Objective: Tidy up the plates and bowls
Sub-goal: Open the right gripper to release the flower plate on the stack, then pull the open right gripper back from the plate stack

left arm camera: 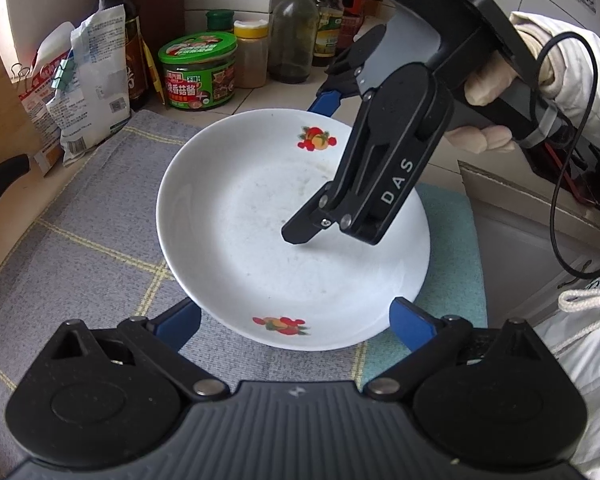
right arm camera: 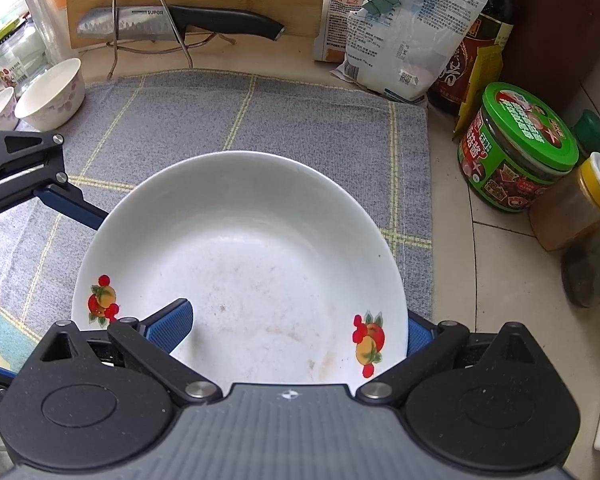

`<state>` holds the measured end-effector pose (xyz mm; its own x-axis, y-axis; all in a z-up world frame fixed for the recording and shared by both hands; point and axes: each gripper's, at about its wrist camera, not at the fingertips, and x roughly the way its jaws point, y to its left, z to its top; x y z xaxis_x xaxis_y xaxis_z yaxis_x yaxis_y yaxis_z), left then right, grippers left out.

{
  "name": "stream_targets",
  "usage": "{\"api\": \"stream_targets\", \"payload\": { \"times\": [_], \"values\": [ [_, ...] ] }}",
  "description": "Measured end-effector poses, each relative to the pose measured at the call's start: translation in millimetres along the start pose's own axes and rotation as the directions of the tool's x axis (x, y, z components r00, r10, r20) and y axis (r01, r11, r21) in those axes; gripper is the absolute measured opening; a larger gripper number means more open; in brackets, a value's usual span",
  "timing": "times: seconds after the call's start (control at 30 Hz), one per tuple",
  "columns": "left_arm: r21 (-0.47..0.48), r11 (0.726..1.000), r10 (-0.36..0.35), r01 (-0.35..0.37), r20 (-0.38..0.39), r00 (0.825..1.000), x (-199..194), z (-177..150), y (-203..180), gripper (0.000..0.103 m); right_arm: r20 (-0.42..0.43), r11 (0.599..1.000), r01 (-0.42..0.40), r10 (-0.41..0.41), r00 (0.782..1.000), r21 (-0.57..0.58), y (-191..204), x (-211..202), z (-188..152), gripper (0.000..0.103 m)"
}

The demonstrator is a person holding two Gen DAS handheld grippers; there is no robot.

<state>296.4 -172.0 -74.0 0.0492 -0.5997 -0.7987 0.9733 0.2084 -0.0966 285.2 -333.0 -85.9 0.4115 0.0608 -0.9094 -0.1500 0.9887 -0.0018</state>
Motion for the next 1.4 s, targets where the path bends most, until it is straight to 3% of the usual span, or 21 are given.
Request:
{"api": "stream_targets", "payload": {
  "times": [0.5,0.7,0.87,1.4],
  "values": [
    [-0.020,1.000,0.007,-0.007,0.005,1.000,-1,-1,1,0.099,0.015,0.998,0.069,-0.069,0.998,0.006,6,2,2,0.103],
    [-0.014,1.000,-0.013,0.013,0.019,1.000,0,2,0,0.100,0.144,0.996,0.079,-0.071,0.987,-0.051,2,1,-18,0.103],
    [-0.003,1.000,-0.011,0.011,0.019,1.000,4,4,1,0.100,0.157,0.998,0.051,-0.045,0.987,-0.035,-3,-1,-20,0.103],
    [-0.008,0.993,0.120,-0.120,0.058,0.991,-2,3,-3,0.101,0.145,0.999,-0.019,0.015,0.989,0.026,-14,-20,-27,0.103]
  ]
}}
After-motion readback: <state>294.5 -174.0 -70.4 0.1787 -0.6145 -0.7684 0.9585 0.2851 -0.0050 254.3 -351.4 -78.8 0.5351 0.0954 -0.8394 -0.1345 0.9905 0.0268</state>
